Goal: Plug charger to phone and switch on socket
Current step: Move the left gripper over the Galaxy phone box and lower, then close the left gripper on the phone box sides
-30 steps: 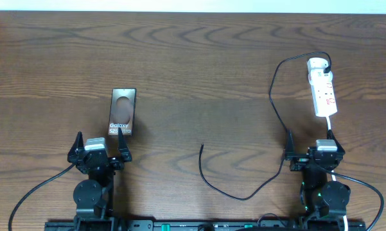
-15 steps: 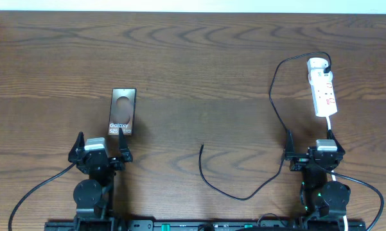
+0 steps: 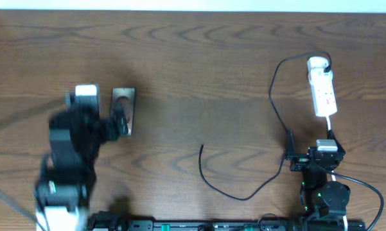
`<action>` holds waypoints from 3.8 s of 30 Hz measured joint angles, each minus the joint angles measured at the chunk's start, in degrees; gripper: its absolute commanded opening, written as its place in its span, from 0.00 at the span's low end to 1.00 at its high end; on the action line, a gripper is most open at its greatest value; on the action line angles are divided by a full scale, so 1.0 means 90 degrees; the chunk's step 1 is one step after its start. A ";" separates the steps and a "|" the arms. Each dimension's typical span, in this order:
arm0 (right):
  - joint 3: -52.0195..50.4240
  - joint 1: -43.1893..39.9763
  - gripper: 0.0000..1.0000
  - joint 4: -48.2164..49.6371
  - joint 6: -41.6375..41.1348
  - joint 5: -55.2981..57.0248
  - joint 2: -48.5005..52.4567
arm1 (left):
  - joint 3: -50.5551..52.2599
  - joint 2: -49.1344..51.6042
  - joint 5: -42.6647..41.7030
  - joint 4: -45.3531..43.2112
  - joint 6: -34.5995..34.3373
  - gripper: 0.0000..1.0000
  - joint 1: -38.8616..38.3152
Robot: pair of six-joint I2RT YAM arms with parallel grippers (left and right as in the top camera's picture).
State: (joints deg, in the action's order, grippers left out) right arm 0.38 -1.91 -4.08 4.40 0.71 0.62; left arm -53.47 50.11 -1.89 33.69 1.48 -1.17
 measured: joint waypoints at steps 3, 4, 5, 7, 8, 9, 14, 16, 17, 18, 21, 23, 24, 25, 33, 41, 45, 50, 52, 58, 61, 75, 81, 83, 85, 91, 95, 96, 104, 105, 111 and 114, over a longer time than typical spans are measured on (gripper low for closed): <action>0.0000 0.0000 0.99 0.0002 0.0005 0.0017 0.0005 | -0.1761 0.1392 -0.0192 0.1484 0.0000 0.98 0.0000; 0.0000 0.0000 0.99 0.0010 0.0005 0.0019 0.0000 | -0.2336 0.1855 -0.0240 0.2052 0.0000 0.98 0.0000; 0.0000 0.0000 0.99 0.0002 0.0005 0.0019 0.0002 | -0.2761 0.2237 -0.0265 0.2327 0.0000 0.98 0.0000; 0.0000 0.0000 0.99 0.0005 0.0005 0.0019 0.0000 | -0.3259 0.2863 -0.0304 0.2560 0.0002 0.98 0.0000; 0.0000 0.0000 0.99 0.0002 0.0005 0.0019 0.0002 | -0.3310 0.3038 -0.0306 0.2582 0.0000 0.98 0.0000; 0.0000 0.0000 0.99 0.0005 0.0005 0.0019 0.0000 | -0.3342 0.3259 -0.0306 0.2630 0.0002 0.98 0.0000; 0.0000 0.0000 0.99 0.0005 0.0005 0.0019 0.0000 | -0.3342 0.4250 -0.0328 0.2727 0.0002 0.99 0.0000; 0.0000 0.0000 0.99 0.0005 0.0005 0.0019 0.0000 | -0.3342 0.4456 -0.0328 0.2739 0.0002 0.53 0.0000; 0.0000 0.0000 0.99 0.0005 0.0005 0.0019 0.0000 | -0.3342 0.4595 -0.0328 0.2759 0.0002 0.47 0.0000; 0.0000 0.0000 0.99 0.0005 0.0005 0.0019 0.0000 | -0.3342 0.4733 -0.0328 0.2766 -0.0017 0.74 0.0000; 0.0000 0.0000 0.99 0.0005 0.0005 0.0019 0.0000 | -0.3342 0.4911 -0.0333 0.2759 0.0005 0.98 0.0000; 0.0000 0.0000 0.99 0.0005 0.0005 0.0019 0.0000 | -0.3342 0.4935 -0.0330 0.2759 -0.0007 0.98 0.0000; 0.0000 0.0000 0.99 0.0005 0.0005 0.0019 0.0000 | -0.3342 0.4935 -0.0330 0.2759 -0.0012 0.98 0.0000; 0.0000 0.0000 0.99 0.0005 0.0005 0.0019 0.0000 | -0.3342 0.4935 -0.0330 0.2759 -0.0015 0.98 0.0000; 0.0000 0.0000 0.99 0.0005 0.0005 0.0019 0.0000 | -0.3342 0.4935 -0.0330 0.2759 -0.0015 0.98 0.0000; 0.0000 0.0000 0.99 0.0005 0.0005 0.0019 0.0000 | -0.3167 0.4935 -0.0250 0.2470 -0.0012 0.98 0.0000; 0.0000 0.0000 0.99 0.0005 0.0005 0.0019 0.0000 | -0.2980 0.4935 -0.0248 0.2339 -0.0015 0.98 0.0000; 0.0000 0.0000 0.99 0.0005 0.0005 0.0019 0.0000 | -0.2943 0.4981 -0.0243 0.2317 -0.0010 0.98 0.0000; 0.0000 0.0000 0.99 0.0005 0.0005 0.0019 0.0000 | -0.2943 0.5105 -0.0211 0.2312 0.0002 0.98 0.0000; 0.0000 0.0000 0.99 0.0005 0.0005 0.0019 0.0000 | -0.2943 0.5761 -0.0104 0.2251 0.0034 0.98 0.0000; 0.0000 0.0000 0.99 0.0005 0.0005 0.0019 0.0000 | -0.2943 0.6054 -0.0083 0.2193 0.0182 0.98 0.0000; 0.0000 0.0000 0.99 0.0005 0.0005 0.0019 0.0000 | -0.2943 0.6637 -0.0226 0.2045 0.0389 0.98 0.0457; 0.0000 0.0000 0.99 0.0005 0.0005 0.0019 0.0000 | -0.2837 0.6637 -0.0493 0.2033 0.0389 0.98 0.0481; 0.0000 0.0000 0.99 0.0005 0.0005 0.0019 0.0000 | -0.2691 0.6637 -0.0534 0.2033 0.0389 0.98 0.0481; 0.0000 0.0000 0.99 0.0005 0.0005 0.0019 0.0000 | -0.2582 0.6637 -0.0566 0.2030 0.0389 0.98 0.0481; 0.0000 0.0000 0.99 0.0005 0.0005 0.0019 0.0000 | -0.2538 0.6637 -0.0593 0.2035 0.0386 0.98 0.0481; 0.0000 0.0000 0.99 0.0005 0.0005 0.0019 0.0000 | -0.2538 0.6637 -0.0593 0.2042 0.0386 0.98 0.0481; 0.0000 0.0000 0.99 0.0005 0.0005 0.0019 0.0000 | -0.2535 0.6637 -0.0590 0.2042 0.0386 0.98 0.0481; 0.0000 0.0000 0.99 0.0005 0.0005 0.0019 0.0000 | -0.2161 0.6637 -0.0593 0.1991 0.0386 0.98 0.0481; 0.0000 0.0000 0.99 0.0005 0.0005 0.0019 0.0000 | -0.2137 0.6637 -0.0593 0.1984 0.0386 0.98 0.0481; 0.0000 0.0000 0.99 0.0005 0.0005 0.0019 0.0000 | -0.2132 0.6637 -0.0588 0.1902 0.0362 0.98 0.0481; 0.0000 0.0000 0.99 0.0005 0.0005 0.0019 0.0000 | -0.2132 0.6637 -0.0452 0.1894 0.0311 0.98 0.0481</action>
State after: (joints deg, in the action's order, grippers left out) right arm 0.38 -1.91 -4.03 4.45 0.89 0.62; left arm -72.66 109.84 -5.96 50.74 4.27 3.16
